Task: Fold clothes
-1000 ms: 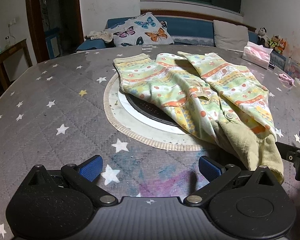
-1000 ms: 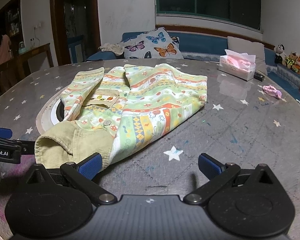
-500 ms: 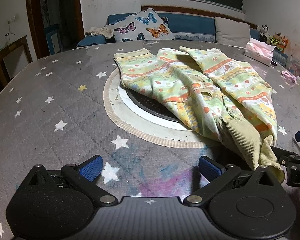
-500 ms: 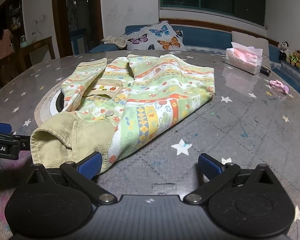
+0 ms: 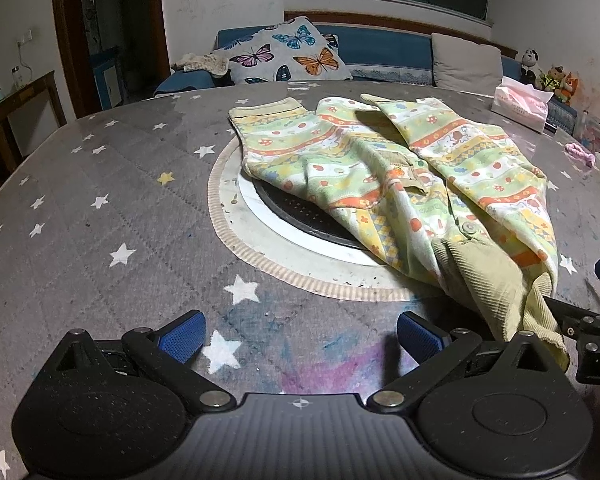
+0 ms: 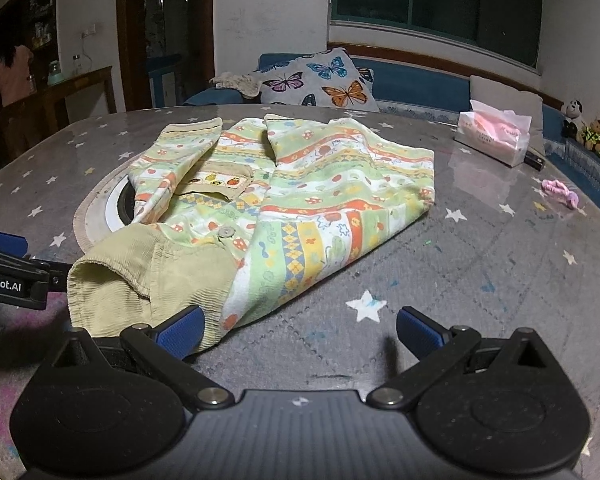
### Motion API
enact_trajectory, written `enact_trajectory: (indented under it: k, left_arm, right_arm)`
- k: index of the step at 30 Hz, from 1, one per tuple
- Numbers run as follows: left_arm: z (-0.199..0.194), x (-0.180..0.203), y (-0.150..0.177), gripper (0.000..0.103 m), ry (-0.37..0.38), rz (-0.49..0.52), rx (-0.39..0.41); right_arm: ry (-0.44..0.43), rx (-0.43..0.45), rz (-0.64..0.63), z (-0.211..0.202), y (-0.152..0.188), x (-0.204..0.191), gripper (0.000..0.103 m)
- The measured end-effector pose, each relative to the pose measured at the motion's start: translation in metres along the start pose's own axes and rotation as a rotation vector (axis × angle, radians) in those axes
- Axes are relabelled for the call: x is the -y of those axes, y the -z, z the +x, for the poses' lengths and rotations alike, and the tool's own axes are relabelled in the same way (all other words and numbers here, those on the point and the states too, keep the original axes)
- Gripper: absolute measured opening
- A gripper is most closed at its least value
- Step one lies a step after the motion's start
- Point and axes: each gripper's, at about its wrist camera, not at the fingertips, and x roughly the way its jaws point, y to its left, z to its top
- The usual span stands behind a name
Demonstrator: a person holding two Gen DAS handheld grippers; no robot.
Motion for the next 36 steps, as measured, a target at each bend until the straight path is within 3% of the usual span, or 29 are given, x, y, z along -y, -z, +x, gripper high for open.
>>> enact_trajectory:
  k: [14, 20, 26, 36]
  left_arm:
    - [0.002, -0.003, -0.021, 0.103, -0.011, 0.000, 0.039]
    - [0.011, -0.002, -0.035, 0.103, -0.007, 0.012, 0.046]
    - [0.020, 0.000, -0.051, 0.101, -0.002, 0.031, 0.064]
    - [0.037, -0.008, -0.086, 0.083, 0.026, 0.018, 0.087]
  right_arm:
    - [-0.067, -0.005, -0.019, 0.000, -0.021, 0.005, 0.103]
    - [-0.052, 0.008, -0.059, 0.011, -0.041, 0.009, 0.102]
    - [-0.044, 0.002, -0.071, 0.039, -0.071, 0.014, 0.093]
    - [-0.044, 0.006, -0.118, 0.096, -0.134, 0.004, 0.079]
